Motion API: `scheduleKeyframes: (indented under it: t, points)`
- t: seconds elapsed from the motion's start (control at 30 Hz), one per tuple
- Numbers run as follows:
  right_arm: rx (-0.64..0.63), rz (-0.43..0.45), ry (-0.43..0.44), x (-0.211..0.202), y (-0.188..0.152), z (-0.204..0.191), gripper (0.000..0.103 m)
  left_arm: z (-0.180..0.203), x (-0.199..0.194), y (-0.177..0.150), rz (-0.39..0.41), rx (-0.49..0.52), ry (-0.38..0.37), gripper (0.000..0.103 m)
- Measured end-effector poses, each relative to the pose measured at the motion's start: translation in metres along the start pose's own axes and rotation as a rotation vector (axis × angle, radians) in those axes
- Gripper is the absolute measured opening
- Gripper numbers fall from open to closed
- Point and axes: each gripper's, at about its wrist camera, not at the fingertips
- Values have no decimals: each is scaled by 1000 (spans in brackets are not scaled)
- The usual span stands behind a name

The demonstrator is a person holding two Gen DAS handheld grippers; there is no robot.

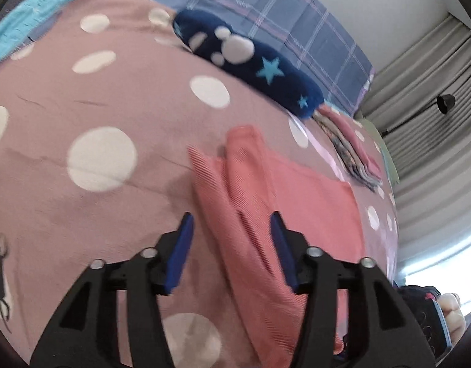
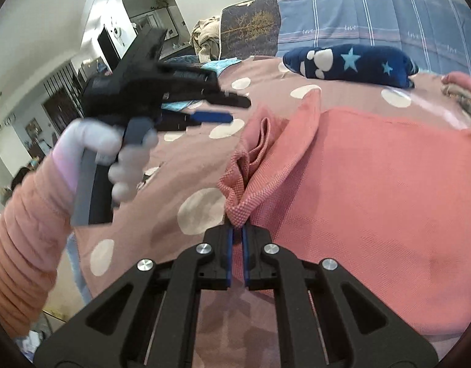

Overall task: Fold small clothes
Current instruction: 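Grasp the folded sweater's corner with the right gripper and lift it, then grasp the sweater's edge with the left gripper while the right gripper holds its corner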

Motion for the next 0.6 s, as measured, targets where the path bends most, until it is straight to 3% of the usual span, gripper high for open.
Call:
scheduleKeyframes:
  t: [0.2,0.3,0.5,0.53,0.6]
  points:
    - [23,-16,14,6,-2,2,5,36,41,0,-94,99,22,58]
    - [27,-23,7,9,-3,5,5,56,59,0,-123,175,76,59]
    - [-9,-39,-3,15,-7,0,5,87,94,-5,-186,379,324,63]
    - [-14,-40,-3,16,-8,-2,5,91,98,-6,-187,417,374,68]
    - [-22,-41,-4,18,-10,-4,5,96,102,-6,-185,444,414,68]
Point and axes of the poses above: each gripper's, at about its wrist camera, not at the fingertips, and x roughly the way its jaws point, z to its right, y to its top, and after that the axes turned 5 degrees about z, right-handed
